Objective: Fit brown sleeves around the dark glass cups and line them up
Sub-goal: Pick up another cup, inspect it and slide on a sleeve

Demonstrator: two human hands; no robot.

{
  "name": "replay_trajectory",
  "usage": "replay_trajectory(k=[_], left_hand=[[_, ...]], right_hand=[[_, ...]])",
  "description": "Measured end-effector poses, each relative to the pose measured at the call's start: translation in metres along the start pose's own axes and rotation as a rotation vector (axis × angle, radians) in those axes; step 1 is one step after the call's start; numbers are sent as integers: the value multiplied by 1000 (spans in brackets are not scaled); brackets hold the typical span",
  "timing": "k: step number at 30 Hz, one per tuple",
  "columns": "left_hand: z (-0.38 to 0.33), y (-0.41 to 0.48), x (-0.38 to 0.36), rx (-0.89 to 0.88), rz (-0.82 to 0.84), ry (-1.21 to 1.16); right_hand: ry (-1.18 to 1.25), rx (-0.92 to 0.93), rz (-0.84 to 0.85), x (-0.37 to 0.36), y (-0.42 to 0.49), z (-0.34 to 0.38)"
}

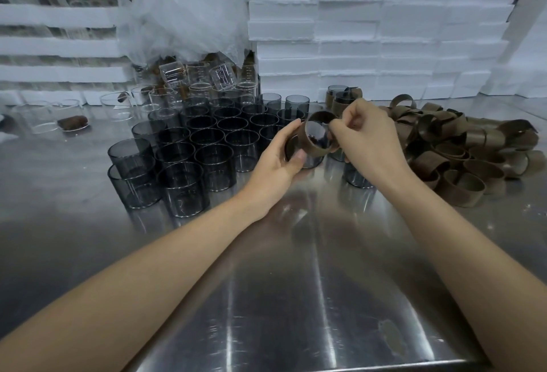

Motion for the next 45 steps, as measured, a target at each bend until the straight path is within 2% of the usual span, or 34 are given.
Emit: replay_trajectory(k=[4,12,18,23,32,36,41,45], left_hand=[[-2,-2,-5,-6,14,-7],[-13,-5,6,-93,-132,45],[-19,-10,-2,-174,-20,281],[-22,-12,-6,-188,-22,459],[-20,-8,7,-118,-152,439],[-27,-14,11,-172,-207,437],[-35,-15,8,-269,-150,580],[-40,-14,5,-320,-131,671]], right_hand=[[-37,86,-33,-4,-7,8],[42,102,-106,2,-9,10],[49,64,-173,3,-10,1],[55,147,-91,-6,-16,11],[98,78,36,-24,-20,6],[25,99,81,-33,-24,12],[-83,135,142,-39,-26,15],[-32,90,128,-37,-25,8]])
Point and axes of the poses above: each hand's wrist, its own y-axis towards the middle knuckle, its own x-axis out of the back of the hand, z = x × y, the point moved 8 cm from there along y, towards the middle knuckle, and after that the axes turned 1 degree about -x, right-handed, at the moved point
